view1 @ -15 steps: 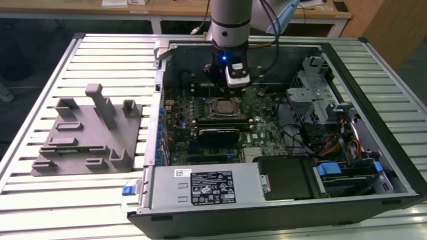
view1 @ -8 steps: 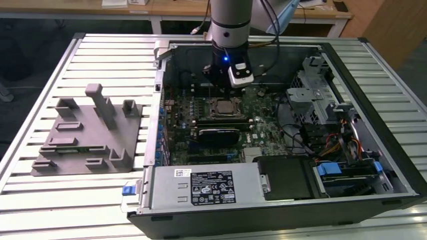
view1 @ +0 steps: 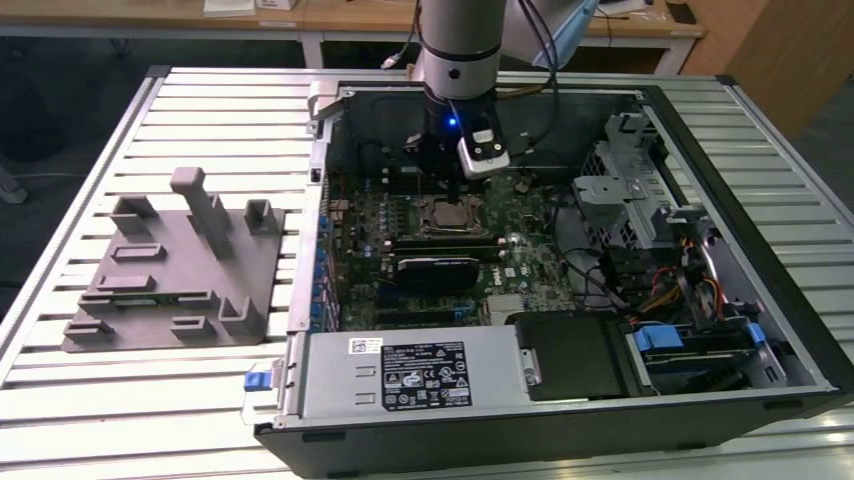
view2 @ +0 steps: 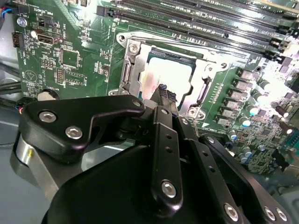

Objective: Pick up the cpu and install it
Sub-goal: 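Close the cpu cover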

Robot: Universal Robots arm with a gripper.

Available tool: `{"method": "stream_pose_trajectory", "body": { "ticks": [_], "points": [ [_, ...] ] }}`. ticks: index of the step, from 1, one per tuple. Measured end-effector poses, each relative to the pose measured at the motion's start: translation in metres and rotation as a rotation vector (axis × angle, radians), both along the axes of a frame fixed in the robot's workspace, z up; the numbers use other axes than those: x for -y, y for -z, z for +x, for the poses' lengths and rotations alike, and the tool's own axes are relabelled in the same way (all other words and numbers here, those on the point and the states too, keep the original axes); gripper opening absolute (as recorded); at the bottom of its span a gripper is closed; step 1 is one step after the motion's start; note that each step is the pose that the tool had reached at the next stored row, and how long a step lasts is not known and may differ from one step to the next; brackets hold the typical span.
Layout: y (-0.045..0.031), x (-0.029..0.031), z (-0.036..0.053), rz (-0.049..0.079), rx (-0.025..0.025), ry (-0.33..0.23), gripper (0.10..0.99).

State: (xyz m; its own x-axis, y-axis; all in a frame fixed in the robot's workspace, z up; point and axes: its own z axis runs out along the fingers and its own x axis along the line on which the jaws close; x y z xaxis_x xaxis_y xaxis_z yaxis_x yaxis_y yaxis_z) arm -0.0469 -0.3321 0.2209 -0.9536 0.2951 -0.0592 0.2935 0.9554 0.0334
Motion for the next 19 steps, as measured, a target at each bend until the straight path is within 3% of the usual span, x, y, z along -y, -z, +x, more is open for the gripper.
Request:
{"method": "stream_pose_trajectory", "body": {
  "ticks": [5, 7, 8, 19],
  "points": [
    [0.0003, -0.0001, 0.0001, 0.000, -0.0013, -0.001, 0.106],
    [0.0011, 0.0001, 0.0001, 0.000, -0.0219, -0.001, 0.106],
    [0.0012, 0.0001, 0.0001, 0.000, -0.0287, -0.001, 0.106],
    [0.0038, 0.0003, 0.0001, 0.000, -0.0317, -0.013, 0.106]
  ]
}}
